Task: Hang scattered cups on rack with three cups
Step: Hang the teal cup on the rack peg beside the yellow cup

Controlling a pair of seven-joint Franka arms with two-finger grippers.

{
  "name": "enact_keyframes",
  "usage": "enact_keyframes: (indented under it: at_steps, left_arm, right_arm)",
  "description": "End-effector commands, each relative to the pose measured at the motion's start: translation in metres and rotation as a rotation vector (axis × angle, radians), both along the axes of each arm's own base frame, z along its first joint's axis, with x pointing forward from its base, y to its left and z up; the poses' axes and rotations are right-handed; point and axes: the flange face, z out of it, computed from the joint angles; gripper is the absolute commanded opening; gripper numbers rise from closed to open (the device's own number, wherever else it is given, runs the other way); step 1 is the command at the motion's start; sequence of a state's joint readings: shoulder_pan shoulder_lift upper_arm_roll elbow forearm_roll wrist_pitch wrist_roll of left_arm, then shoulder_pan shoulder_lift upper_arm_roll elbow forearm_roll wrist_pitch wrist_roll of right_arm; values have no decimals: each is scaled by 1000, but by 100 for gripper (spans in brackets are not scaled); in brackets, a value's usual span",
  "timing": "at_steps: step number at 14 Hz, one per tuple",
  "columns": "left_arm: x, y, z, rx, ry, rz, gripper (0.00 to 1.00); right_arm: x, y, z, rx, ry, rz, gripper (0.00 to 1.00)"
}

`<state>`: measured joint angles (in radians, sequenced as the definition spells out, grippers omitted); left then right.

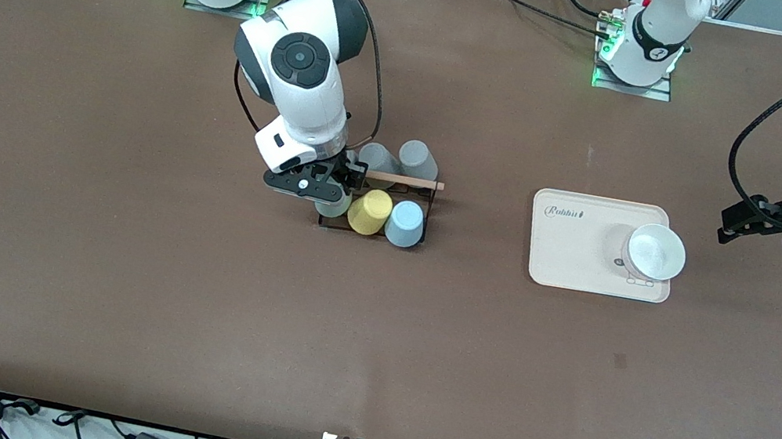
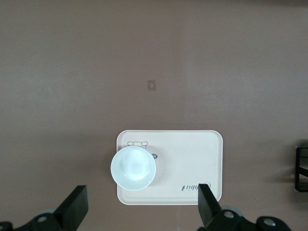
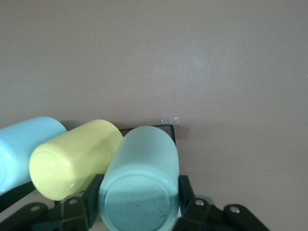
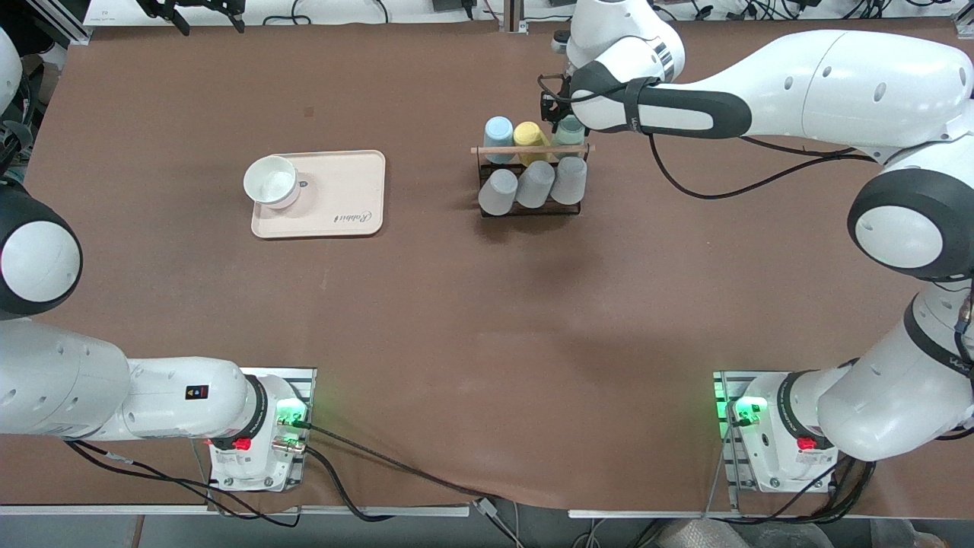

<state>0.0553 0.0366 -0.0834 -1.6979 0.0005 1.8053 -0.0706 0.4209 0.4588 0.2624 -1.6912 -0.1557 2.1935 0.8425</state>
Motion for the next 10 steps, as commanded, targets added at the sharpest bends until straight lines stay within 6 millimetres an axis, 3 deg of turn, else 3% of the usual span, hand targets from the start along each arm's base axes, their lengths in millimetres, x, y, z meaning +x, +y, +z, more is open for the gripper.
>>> enact_keyframes:
  at_steps: [1,7,10]
  left_arm:
    - [-11,-1,8,1,3,-7,100]
    - [-9,-4,15,2,-14,-12,100]
    - [-8,-8,15,3,-18,-20,100]
  right_arm:
    - [-4,3,-10,-7,0,17,10]
    - [-4,1,-29,-27,-7,38,11]
    - [-3,2,-29,-20,-10,34,29]
